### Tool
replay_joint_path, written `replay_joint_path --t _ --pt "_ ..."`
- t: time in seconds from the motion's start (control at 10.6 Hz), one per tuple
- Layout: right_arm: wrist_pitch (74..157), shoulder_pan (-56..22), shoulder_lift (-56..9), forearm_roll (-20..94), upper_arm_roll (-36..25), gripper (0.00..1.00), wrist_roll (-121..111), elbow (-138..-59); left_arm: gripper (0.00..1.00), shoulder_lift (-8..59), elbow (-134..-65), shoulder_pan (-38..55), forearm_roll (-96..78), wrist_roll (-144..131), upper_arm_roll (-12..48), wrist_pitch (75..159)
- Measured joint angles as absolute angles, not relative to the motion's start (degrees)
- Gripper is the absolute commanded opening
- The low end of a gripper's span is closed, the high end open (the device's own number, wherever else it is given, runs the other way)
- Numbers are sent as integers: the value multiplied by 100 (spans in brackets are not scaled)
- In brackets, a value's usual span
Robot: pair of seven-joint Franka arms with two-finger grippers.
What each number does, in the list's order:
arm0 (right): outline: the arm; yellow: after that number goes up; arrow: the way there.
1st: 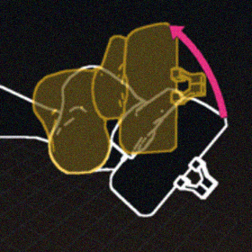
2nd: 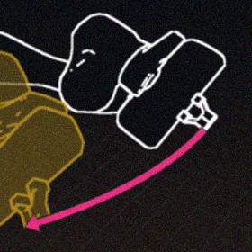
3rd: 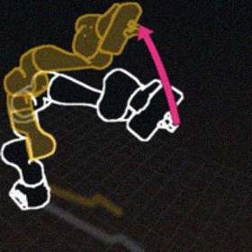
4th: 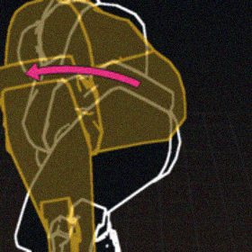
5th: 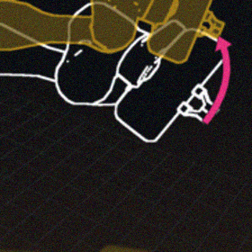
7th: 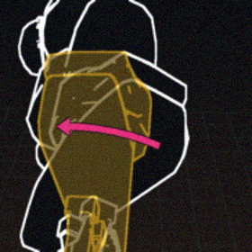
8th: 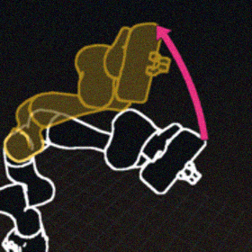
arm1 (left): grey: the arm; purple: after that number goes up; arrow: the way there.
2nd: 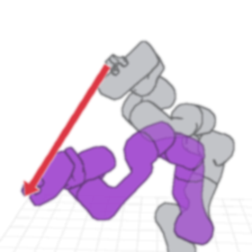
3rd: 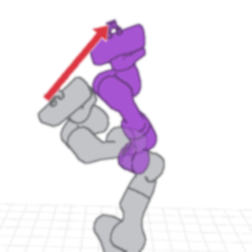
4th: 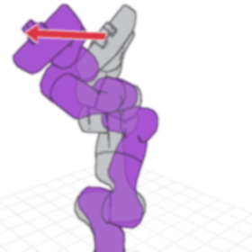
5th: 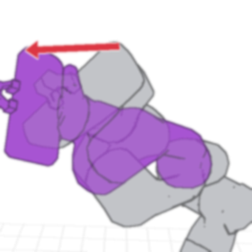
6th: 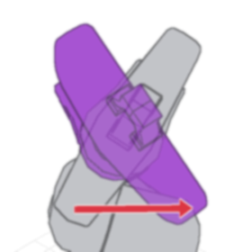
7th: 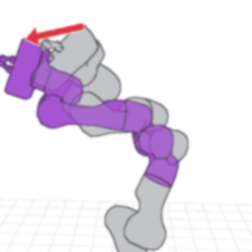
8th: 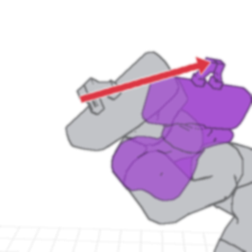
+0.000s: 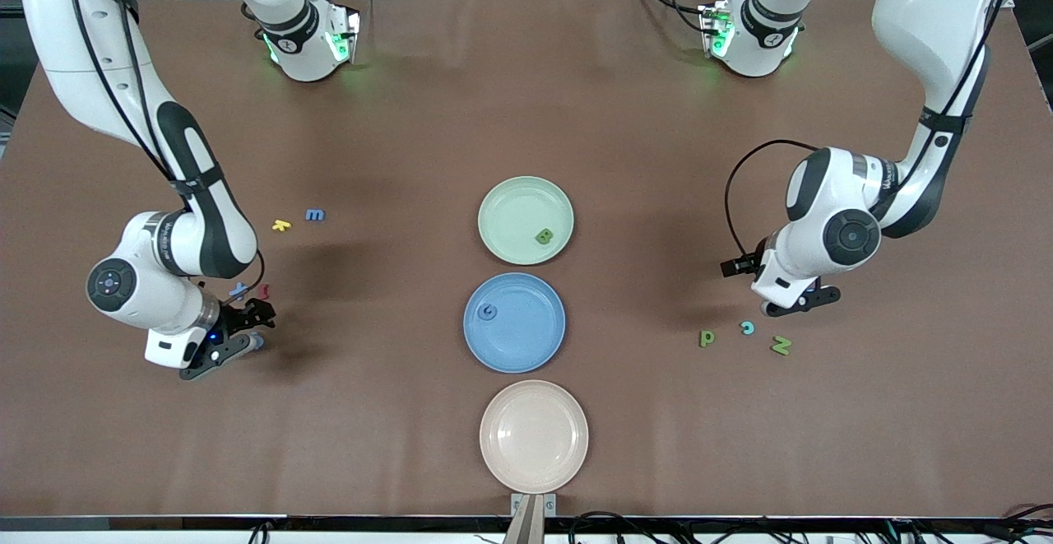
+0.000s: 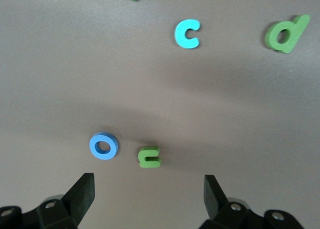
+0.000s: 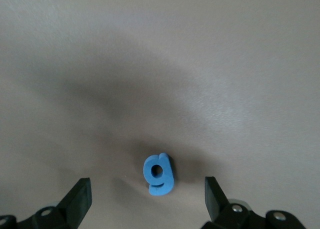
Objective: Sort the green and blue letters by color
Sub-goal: 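Grasp the blue g with the right gripper while the left gripper reaches green u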
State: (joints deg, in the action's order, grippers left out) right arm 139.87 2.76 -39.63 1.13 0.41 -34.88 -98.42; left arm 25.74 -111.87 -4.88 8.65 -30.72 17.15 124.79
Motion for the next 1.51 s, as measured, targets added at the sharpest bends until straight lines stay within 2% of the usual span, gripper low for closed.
replay_joint_path --t 0.09,0.28,0.38,0.76,1.04,1.51 --pt "14237 276 -3991 113 44 100 -3488 -9981 94 2483 -11399 -543 865 -3072 1717 12671" --pt "14689 274 -4057 112 49 38 -3493 -10233 88 2330 -11794 -684 865 -3080 1778 13052" --pt "14754 272 -4054 109 56 23 -3504 -10247 86 2305 -11920 -727 865 -3080 1801 13215" --pt "14764 268 -4001 109 60 19 -3486 -10243 72 2292 -12442 -742 865 -3122 1849 13920" --pt "14761 267 -3993 116 60 17 -3447 -10243 61 2291 -12540 -742 865 -3125 1858 14054" --pt "14766 268 -3993 124 59 17 -3130 -10150 62 2302 -12623 -745 865 -3125 1858 14306"
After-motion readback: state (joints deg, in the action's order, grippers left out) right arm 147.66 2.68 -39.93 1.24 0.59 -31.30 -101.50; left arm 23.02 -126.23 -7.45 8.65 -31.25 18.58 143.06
